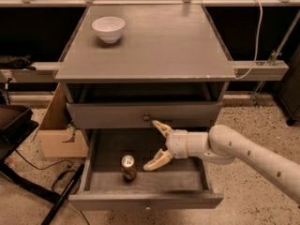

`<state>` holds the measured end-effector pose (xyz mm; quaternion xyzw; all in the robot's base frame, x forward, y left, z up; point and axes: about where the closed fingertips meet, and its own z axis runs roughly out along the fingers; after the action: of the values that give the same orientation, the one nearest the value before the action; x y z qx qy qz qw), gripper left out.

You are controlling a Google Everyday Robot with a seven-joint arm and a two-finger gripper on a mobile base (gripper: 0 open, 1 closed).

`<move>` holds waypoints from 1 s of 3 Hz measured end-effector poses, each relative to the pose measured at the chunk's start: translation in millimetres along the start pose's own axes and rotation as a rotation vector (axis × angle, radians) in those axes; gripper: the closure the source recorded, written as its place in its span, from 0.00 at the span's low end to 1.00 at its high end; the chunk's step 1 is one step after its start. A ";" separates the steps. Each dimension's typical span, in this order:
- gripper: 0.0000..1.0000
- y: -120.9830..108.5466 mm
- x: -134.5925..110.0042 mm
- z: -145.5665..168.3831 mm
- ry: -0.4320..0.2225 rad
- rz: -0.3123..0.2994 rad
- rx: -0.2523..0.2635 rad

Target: Pick orange can from middle drawer and place on counter

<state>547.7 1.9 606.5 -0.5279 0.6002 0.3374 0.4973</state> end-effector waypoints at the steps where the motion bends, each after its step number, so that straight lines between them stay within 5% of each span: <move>1: 0.00 -11.5 39.2 23.1 0.022 -0.048 -0.045; 3: 0.00 1.8 101.6 77.6 0.028 -0.032 -0.153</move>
Offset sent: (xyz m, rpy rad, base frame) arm 0.0312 0.0382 -0.1370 -0.0603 0.0129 0.1632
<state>569.9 44.2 487.8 -0.5787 0.5708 0.3668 0.4525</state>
